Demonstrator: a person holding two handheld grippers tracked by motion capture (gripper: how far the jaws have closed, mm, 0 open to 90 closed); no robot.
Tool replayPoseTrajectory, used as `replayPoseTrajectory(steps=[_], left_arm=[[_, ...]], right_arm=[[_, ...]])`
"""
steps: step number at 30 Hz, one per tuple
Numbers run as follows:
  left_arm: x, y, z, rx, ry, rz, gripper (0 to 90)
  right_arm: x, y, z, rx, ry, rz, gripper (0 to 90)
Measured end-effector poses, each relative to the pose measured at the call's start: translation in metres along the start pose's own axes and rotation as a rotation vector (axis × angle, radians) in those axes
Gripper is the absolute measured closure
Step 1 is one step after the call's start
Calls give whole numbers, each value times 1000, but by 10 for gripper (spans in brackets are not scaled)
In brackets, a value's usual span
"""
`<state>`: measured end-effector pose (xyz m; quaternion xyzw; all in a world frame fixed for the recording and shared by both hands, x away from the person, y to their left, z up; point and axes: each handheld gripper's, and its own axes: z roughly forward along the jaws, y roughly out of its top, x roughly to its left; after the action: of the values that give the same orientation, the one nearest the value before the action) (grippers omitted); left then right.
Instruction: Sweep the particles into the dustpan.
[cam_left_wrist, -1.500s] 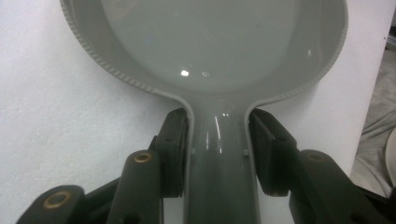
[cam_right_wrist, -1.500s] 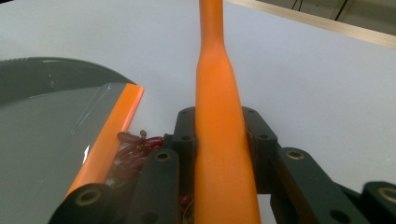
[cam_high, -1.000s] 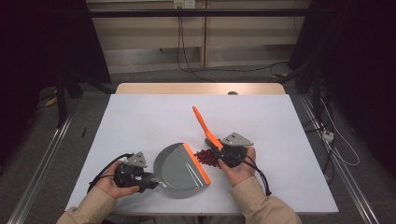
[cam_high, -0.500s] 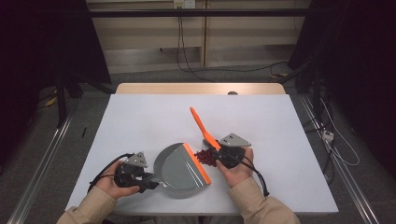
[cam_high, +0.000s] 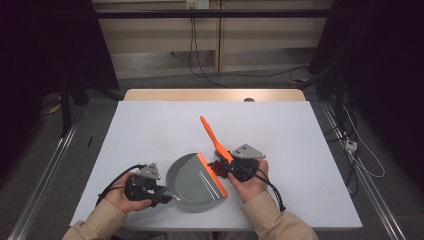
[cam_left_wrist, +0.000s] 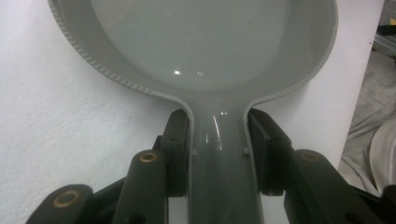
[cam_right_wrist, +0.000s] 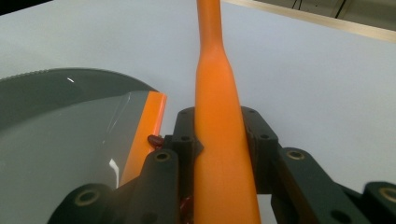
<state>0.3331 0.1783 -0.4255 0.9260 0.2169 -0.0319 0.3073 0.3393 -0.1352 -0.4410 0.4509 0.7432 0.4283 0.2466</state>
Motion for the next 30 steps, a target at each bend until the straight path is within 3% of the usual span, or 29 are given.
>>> replayPoseTrajectory(steps=[12, 22, 30], left_arm=[[-6, 8, 8, -7, -12, -21, 626], [-6, 11, 10, 0, -11, -33, 626], [-5, 10, 10, -8, -14, -44, 627]], right_arm=[[10, 0, 3, -14, -6, 25, 708], [20, 2, 7, -25, 35, 51, 708], [29, 7, 9, -35, 47, 21, 709]])
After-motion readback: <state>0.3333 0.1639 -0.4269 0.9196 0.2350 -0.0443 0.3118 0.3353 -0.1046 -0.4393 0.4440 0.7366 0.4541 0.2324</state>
